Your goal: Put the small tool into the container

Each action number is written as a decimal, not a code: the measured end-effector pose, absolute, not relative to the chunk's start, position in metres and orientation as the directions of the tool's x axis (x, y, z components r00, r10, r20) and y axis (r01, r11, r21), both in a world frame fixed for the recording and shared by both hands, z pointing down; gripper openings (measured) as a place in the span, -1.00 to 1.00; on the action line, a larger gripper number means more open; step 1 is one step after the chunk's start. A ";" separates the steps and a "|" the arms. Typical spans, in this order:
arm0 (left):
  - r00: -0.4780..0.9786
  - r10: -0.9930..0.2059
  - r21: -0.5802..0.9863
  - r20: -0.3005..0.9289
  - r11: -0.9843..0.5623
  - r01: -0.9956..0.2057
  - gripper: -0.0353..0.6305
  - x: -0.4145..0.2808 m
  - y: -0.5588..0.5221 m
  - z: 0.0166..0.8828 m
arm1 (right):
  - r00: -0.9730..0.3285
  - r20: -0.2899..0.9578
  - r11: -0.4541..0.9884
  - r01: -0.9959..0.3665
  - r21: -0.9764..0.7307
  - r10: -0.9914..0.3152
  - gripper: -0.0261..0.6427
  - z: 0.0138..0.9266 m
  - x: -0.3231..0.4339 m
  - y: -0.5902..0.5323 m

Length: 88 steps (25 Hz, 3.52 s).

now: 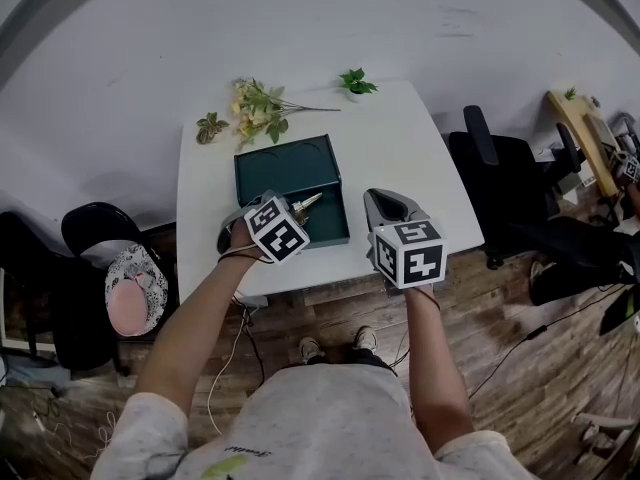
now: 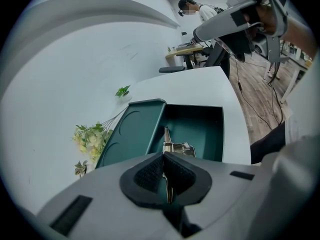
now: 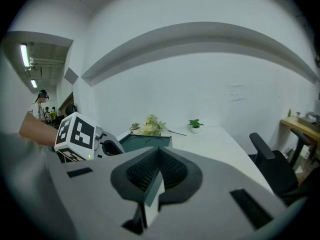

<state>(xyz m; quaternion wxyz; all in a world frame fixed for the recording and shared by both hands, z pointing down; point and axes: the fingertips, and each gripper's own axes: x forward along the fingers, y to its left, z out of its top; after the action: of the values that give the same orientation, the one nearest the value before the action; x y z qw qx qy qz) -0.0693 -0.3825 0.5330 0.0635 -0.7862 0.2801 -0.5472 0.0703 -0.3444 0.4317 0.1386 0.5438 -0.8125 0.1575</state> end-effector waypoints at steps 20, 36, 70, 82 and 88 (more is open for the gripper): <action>0.296 -0.457 -0.269 0.839 -0.821 -0.504 -0.79 -0.068 -0.371 0.543 | -0.436 0.416 0.428 -0.896 -0.118 -0.798 -0.91 0.443 0.068 -0.353; 0.346 -0.400 -0.181 0.849 -0.835 -0.520 -0.69 -0.063 -0.359 0.556 | -0.465 0.427 0.459 -0.880 -0.124 -0.776 -0.91 0.452 0.054 -0.354; 0.377 -0.379 -0.107 0.845 -0.811 -0.576 -0.49 -0.074 -0.351 0.553 | -0.469 0.423 0.462 -0.878 -0.125 -0.775 -0.91 0.449 0.055 -0.353; 0.435 -0.539 -0.060 0.721 -0.674 -0.736 -0.57 -0.102 -0.365 0.503 | -0.512 0.393 0.516 -0.850 -0.104 -0.764 -0.91 0.428 0.034 -0.361; 0.445 -0.634 -0.028 0.633 -0.593 -0.805 -0.62 -0.119 -0.368 0.470 | -0.529 0.374 0.539 -0.838 -0.087 -0.762 -0.91 0.413 0.026 -0.364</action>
<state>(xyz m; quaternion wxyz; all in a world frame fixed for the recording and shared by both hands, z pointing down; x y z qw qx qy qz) -0.1190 -0.3682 0.4705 -0.1399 -0.8384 0.4289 -0.3059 0.0264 -0.3636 0.4133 0.1474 0.4624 -0.8647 0.1291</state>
